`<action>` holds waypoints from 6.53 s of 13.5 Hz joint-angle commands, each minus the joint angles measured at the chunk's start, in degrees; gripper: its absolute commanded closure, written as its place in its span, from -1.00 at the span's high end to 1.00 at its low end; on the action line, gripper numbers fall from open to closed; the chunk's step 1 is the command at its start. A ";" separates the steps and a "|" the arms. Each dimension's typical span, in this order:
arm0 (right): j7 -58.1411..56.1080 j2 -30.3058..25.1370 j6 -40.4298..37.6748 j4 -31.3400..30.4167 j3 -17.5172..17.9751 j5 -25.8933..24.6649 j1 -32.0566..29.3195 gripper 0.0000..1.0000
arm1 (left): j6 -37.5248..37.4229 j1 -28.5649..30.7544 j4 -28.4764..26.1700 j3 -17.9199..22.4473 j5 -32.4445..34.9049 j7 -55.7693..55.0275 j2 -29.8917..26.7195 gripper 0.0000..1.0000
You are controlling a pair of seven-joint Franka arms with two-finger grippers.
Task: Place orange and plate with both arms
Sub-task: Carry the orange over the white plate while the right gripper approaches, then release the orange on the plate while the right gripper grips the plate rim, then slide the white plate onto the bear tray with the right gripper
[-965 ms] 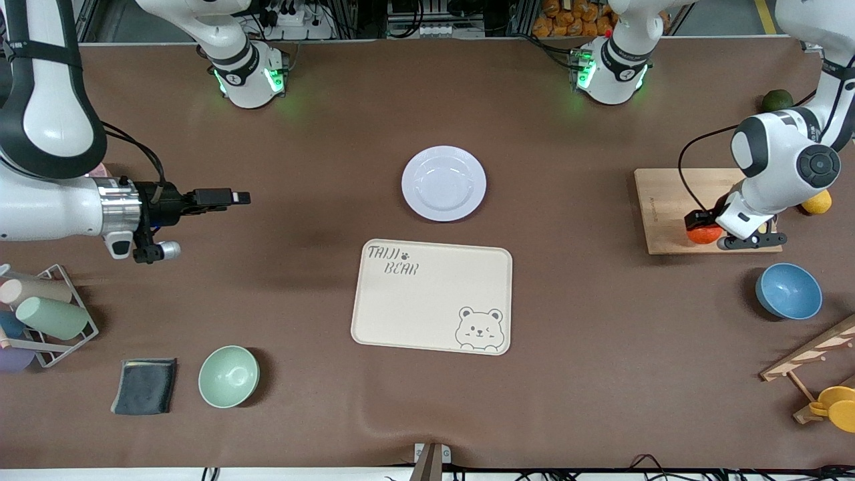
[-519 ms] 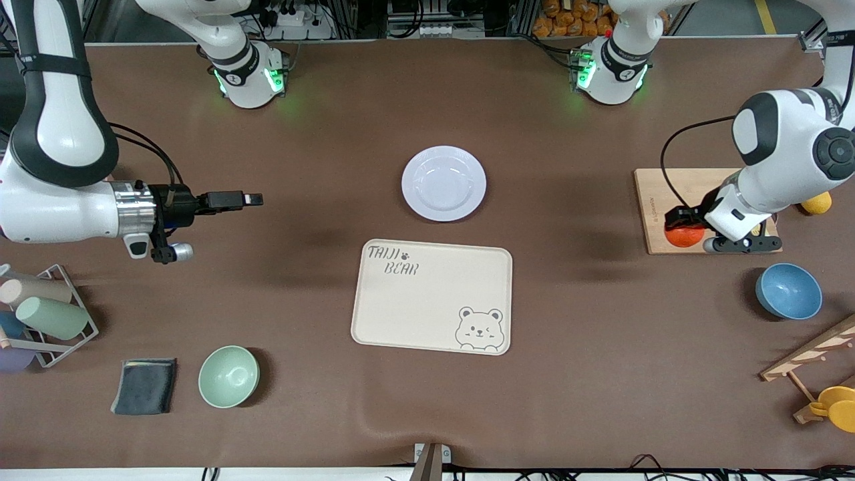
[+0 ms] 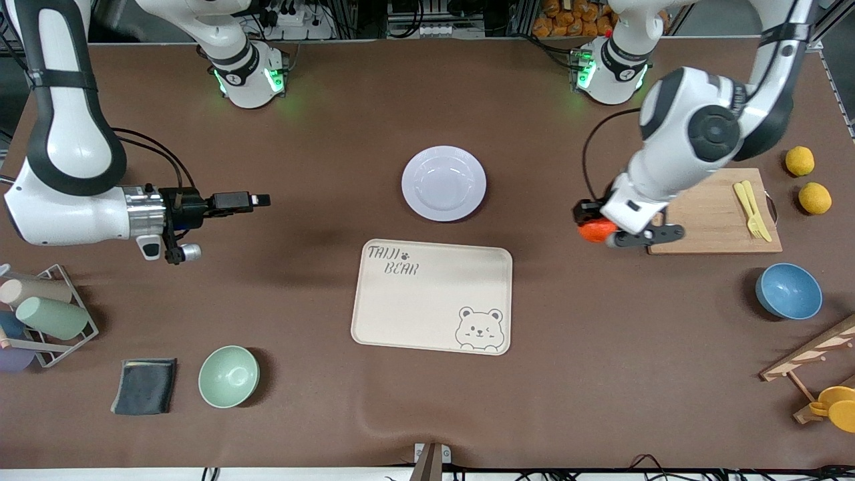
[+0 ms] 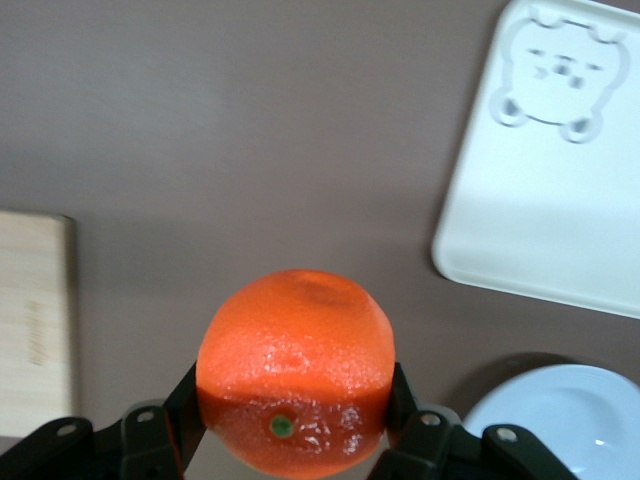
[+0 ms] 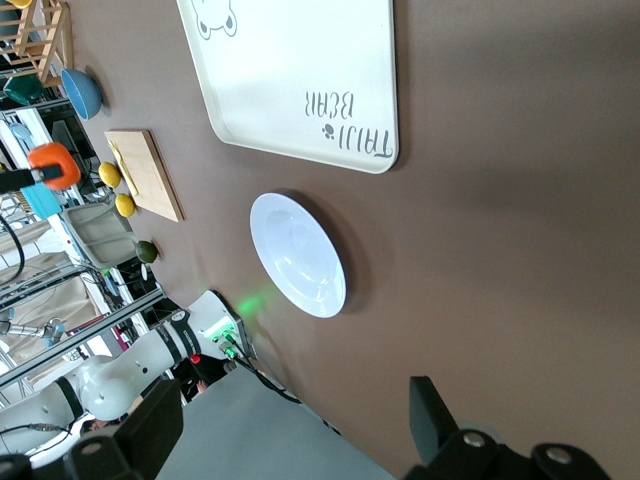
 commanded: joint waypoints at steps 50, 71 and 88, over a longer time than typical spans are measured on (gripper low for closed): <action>-38.12 10.25 37.55 -22.74 0.39 55.14 34.59 0.46 | -22.73 8.92 32.21 -1.17 12.27 5.70 5.67 1.00; -46.74 14.65 41.42 -20.45 0.39 71.78 41.81 -0.81 | -29.77 12.64 34.58 -0.74 11.03 11.01 1.71 1.00; -37.77 9.38 37.99 -18.26 0.48 85.58 39.96 -1.00 | -29.33 -13.20 28.25 30.55 3.65 20.15 -4.54 1.00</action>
